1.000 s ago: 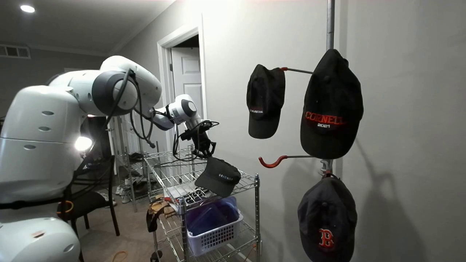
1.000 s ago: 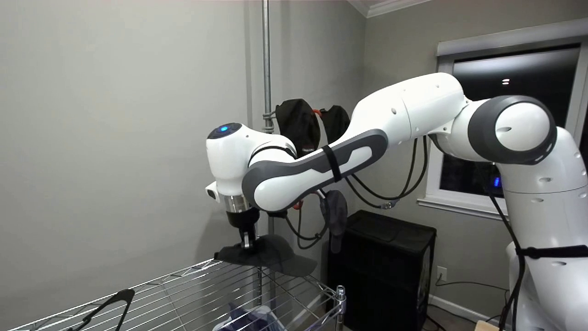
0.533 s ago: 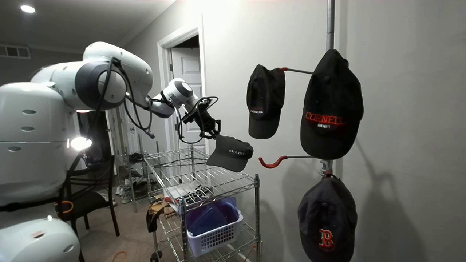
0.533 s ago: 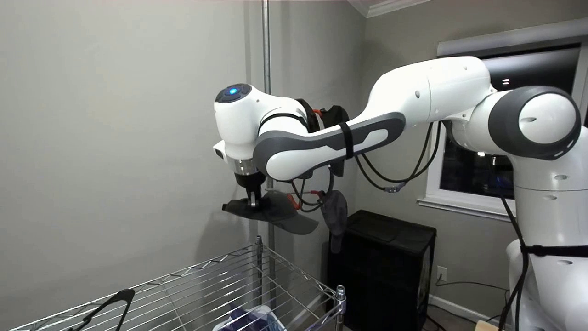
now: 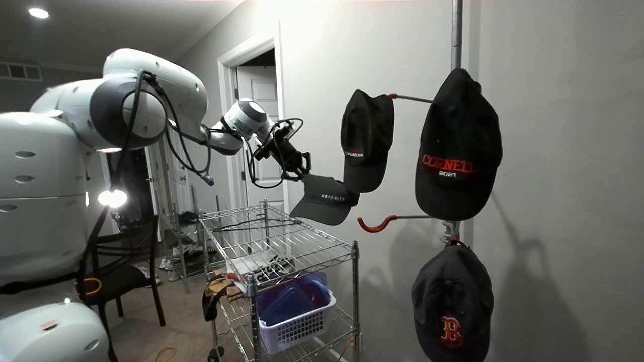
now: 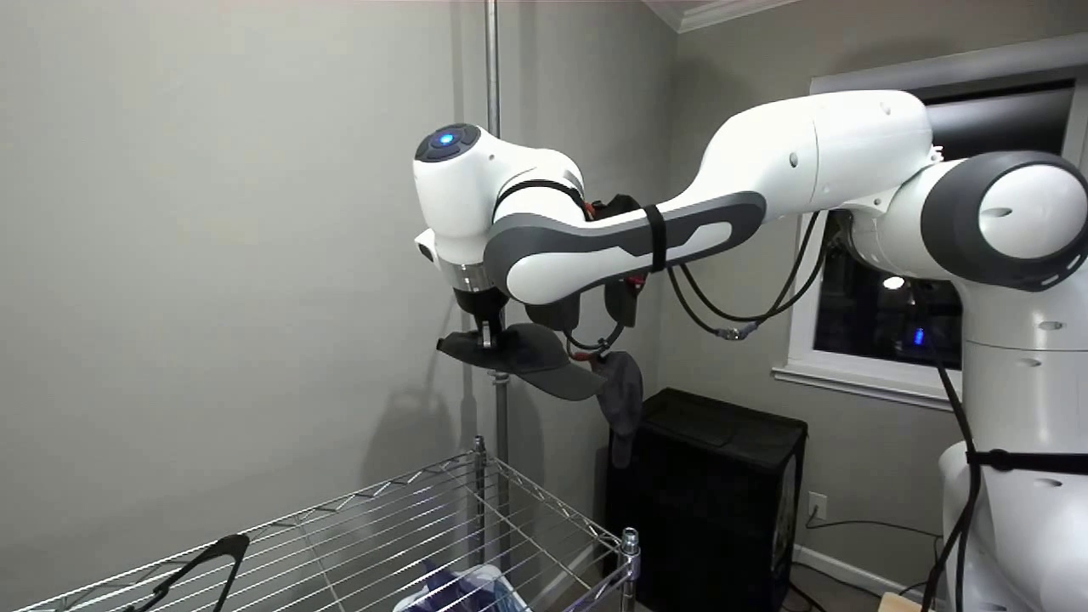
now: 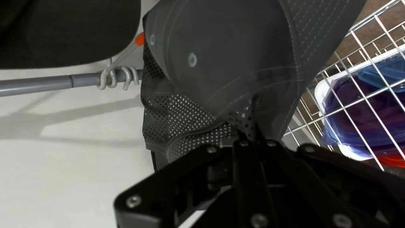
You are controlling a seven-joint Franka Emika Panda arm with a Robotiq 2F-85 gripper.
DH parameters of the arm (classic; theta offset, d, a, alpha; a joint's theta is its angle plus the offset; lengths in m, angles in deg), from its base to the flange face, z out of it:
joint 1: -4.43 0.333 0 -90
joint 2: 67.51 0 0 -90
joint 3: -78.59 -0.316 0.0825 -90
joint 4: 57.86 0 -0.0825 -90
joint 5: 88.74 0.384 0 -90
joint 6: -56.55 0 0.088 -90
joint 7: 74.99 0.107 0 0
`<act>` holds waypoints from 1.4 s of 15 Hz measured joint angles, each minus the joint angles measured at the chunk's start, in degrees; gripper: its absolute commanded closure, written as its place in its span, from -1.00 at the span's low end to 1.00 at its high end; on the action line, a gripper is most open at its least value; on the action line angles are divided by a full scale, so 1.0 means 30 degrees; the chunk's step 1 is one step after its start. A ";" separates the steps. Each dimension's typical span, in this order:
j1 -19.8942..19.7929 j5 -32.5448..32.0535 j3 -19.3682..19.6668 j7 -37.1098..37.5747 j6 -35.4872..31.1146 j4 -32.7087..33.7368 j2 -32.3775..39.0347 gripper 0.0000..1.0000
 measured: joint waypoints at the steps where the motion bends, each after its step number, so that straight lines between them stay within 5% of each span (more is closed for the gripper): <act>1: -0.0162 0.0000 0.0007 0.0060 0.0114 -0.0040 -0.0027 0.99; 10: -0.1809 0.0576 0.0245 0.1345 -0.0151 -0.2427 -0.1349 0.99; 21: -0.3488 0.0906 0.1198 0.1436 -0.4927 -0.5945 -0.3561 0.99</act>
